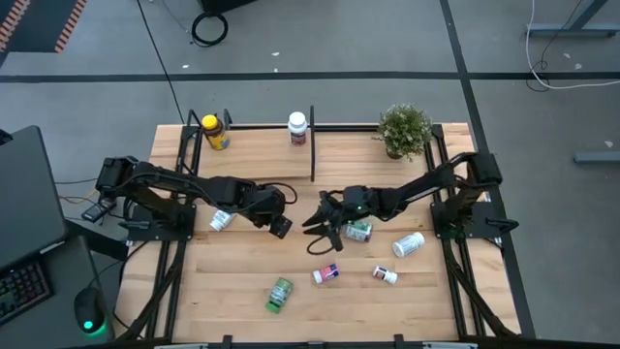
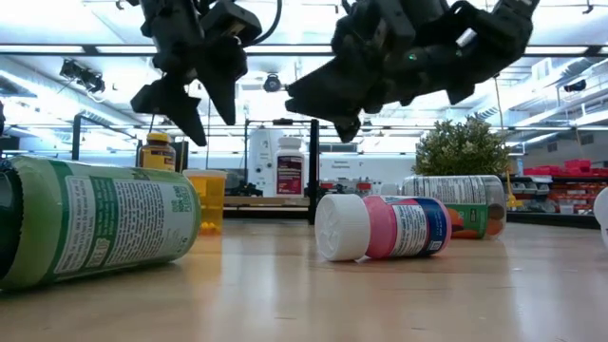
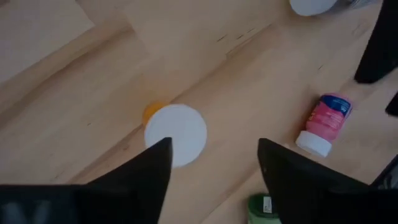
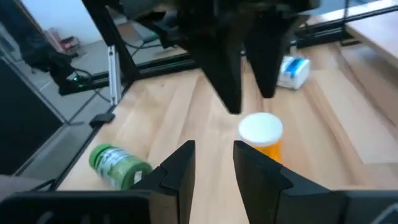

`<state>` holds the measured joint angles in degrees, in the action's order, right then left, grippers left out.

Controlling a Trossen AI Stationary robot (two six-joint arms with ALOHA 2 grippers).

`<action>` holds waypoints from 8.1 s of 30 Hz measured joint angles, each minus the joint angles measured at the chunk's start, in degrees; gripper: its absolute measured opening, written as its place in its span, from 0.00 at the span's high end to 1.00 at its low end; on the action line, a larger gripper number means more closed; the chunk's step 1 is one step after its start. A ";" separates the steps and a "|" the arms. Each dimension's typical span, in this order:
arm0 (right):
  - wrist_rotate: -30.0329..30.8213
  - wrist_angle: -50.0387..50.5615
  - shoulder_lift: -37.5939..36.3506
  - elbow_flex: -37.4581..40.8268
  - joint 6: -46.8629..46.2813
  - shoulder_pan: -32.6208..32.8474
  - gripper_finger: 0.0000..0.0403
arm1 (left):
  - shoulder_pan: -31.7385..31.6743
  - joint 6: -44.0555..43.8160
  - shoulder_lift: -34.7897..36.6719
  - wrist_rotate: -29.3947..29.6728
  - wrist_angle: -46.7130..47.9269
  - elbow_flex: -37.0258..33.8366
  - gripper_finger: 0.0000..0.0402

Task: Pick and place medicine bottles onto shelf by color
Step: Put the orange medicine bottle on the shelf

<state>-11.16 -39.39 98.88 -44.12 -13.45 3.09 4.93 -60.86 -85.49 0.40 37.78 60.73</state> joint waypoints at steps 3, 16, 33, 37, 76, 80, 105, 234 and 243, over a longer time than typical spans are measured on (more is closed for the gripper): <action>0.86 0.37 -2.30 2.79 -0.38 -0.19 0.71 | 0.00 -0.01 -0.19 0.00 1.18 -0.08 0.27; 2.08 0.11 -4.93 9.26 -1.94 -0.26 0.71 | 0.00 -0.24 -5.47 -0.43 1.06 -0.12 0.08; 3.09 1.62 -4.91 9.60 -2.05 -0.60 0.71 | 0.10 2.13 -8.16 2.39 1.11 -0.08 0.22; 3.59 1.99 -4.91 9.60 -2.05 -0.60 0.71 | 0.10 3.28 -10.53 -0.23 0.04 -0.09 0.26; 3.61 2.31 -4.87 9.55 -2.01 -1.83 0.71 | -1.92 15.27 -12.38 -0.63 17.07 11.67 0.26; 3.61 2.75 -4.86 9.53 -1.97 -1.83 0.71 | -1.92 14.81 -13.11 -2.52 17.03 11.62 0.17; 3.59 4.81 -4.84 9.53 -2.03 -1.83 0.71 | -1.67 14.84 -17.00 -2.82 15.91 11.63 0.16; 2.26 9.92 -4.88 9.58 -4.98 -3.51 0.71 | -57.52 99.26 8.98 4.50 29.43 -2.13 0.43; 2.34 9.94 -4.88 9.58 -5.01 -3.51 0.71 | -59.14 105.07 8.98 5.51 28.24 -8.00 0.43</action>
<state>-8.82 -29.45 94.00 -34.54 -18.46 -0.43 -54.22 44.21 -76.51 5.91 66.02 52.73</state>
